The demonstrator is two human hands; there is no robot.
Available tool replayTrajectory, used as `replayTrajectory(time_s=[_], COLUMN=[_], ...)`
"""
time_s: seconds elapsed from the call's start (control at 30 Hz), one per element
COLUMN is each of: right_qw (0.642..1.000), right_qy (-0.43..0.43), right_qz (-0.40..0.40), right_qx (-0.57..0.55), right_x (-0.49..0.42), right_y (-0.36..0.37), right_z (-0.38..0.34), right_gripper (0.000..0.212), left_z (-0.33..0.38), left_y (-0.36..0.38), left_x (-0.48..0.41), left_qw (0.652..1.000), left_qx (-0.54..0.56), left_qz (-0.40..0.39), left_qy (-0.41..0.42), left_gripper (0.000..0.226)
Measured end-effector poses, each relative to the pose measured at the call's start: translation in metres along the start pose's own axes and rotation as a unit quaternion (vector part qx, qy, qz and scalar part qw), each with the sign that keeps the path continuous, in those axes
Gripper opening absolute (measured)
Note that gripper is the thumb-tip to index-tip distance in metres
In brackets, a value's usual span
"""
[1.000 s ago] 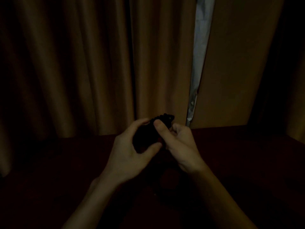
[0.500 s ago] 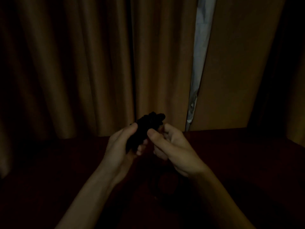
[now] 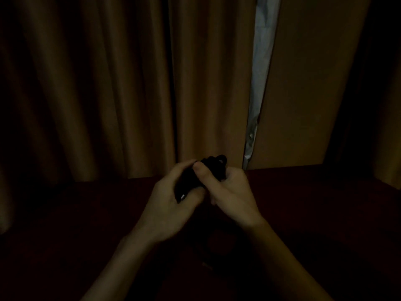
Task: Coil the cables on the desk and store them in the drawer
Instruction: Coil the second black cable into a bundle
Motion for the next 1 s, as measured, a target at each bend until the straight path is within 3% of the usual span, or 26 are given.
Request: replayTrajectory(time_s=[0.07,0.13,0.23,0.33,0.47,0.57,0.63,0.73,0.83,0.93,1.0], right_qw=[0.999,0.997,0.995,0.995,0.993,0.99,0.992,0.988,0.983,0.979,0.982], right_qy=[0.012,0.018,0.009,-0.012,-0.021,-0.045,-0.046,-0.035,-0.041,-0.018,-0.021], right_qz=[0.027,0.041,0.021,-0.03,-0.09,-0.114,-0.115,-0.12,-0.149,-0.172,-0.166], right_qx=[0.029,0.066,0.092,0.096,0.076,0.076,0.017,-0.085,-0.097,-0.104,-0.087], right_x=[0.0,0.0,-0.005,-0.007,-0.003,-0.001,0.0,-0.003,-0.002,0.0,0.001], right_y=[0.0,-0.001,-0.004,-0.002,-0.001,-0.003,-0.003,-0.007,-0.009,-0.009,-0.007], right_z=[0.001,0.004,0.011,0.01,0.006,0.006,0.004,0.004,0.01,0.012,0.009], right_gripper=[0.056,0.07,0.079,0.069,0.041,0.052,0.052,0.064,0.074,0.062,0.05], left_z=[-0.001,-0.004,-0.003,-0.004,-0.008,-0.006,-0.004,0.003,0.011,0.014,0.014], left_y=[0.004,0.007,0.005,0.0,-0.006,-0.008,-0.009,-0.001,0.007,-0.001,-0.007], left_x=[0.003,0.003,0.003,0.002,-0.001,-0.003,-0.004,-0.003,-0.001,0.0,-0.001], left_qw=[0.994,0.983,0.986,0.996,0.998,0.996,0.987,0.953,0.914,0.898,0.907], left_qx=[-0.085,-0.153,-0.145,-0.072,-0.027,0.035,0.119,0.266,0.361,0.382,0.35], left_qz=[-0.025,-0.016,0.012,0.05,0.062,0.074,0.074,0.043,-0.004,-0.043,-0.068], left_qy=[0.057,0.095,0.074,0.026,0.006,-0.033,-0.074,-0.138,-0.185,-0.215,-0.224], left_gripper=[0.05,0.045,0.03,0.021,0.026,0.026,0.021,0.029,0.039,0.039,0.038])
Point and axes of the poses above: each hand's wrist, its own x-axis away from the middle knuckle, its own y-axis out of the palm, z = x × y, the point moved 2 cm from there along -x, towards the middle knuckle, and after that the axes turned 7 degrees about y, right-handed, at the moved point
